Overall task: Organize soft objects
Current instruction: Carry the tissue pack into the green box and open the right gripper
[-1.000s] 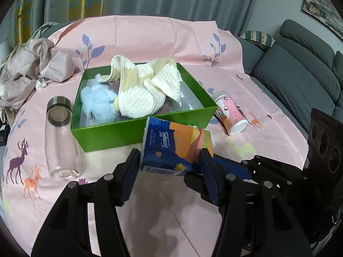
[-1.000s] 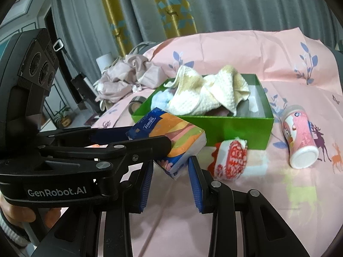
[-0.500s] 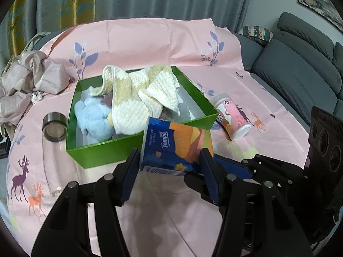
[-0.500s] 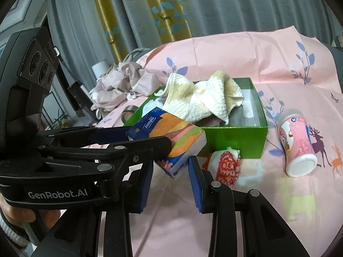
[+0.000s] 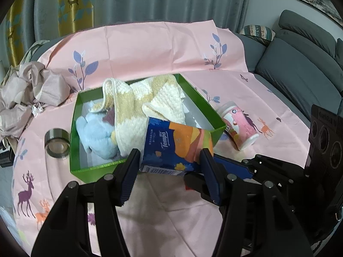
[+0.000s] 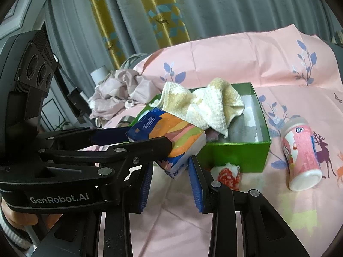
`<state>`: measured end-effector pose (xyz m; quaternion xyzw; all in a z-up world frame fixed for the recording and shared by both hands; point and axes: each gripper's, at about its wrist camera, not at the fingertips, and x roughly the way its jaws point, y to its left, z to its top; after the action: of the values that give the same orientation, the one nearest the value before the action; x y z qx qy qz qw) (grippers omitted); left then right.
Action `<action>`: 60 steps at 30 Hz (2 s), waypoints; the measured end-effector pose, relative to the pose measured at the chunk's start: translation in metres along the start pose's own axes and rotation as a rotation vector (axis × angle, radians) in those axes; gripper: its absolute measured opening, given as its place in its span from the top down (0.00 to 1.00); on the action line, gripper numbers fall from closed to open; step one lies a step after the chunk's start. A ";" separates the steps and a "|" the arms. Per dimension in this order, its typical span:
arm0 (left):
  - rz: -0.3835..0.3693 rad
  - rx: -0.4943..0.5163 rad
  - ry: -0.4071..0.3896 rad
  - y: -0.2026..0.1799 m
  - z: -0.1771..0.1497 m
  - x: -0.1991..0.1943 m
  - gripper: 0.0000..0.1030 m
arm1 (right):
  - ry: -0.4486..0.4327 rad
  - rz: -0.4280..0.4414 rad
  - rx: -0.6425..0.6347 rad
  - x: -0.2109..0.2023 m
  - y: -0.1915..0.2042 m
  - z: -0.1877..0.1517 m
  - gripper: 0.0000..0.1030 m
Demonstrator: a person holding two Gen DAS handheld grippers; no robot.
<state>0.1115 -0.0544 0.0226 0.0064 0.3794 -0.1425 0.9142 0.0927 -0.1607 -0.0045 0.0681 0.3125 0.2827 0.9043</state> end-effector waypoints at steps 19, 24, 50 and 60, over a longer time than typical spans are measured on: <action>0.042 0.037 -0.053 0.017 0.047 0.011 0.44 | -0.059 -0.018 -0.047 0.024 -0.004 0.050 0.65; 0.043 0.038 -0.060 0.024 0.061 0.018 0.44 | -0.071 -0.024 -0.058 0.032 -0.008 0.061 0.65; 0.032 -0.030 -0.050 0.058 0.095 0.053 0.44 | -0.047 -0.067 -0.108 0.078 -0.015 0.099 0.65; -0.002 -0.117 -0.020 0.083 0.101 0.070 0.44 | -0.002 -0.058 -0.104 0.101 -0.018 0.111 0.65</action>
<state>0.2507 -0.0051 0.0380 -0.0487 0.3781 -0.1212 0.9165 0.2329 -0.1143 0.0250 0.0119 0.2985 0.2720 0.9147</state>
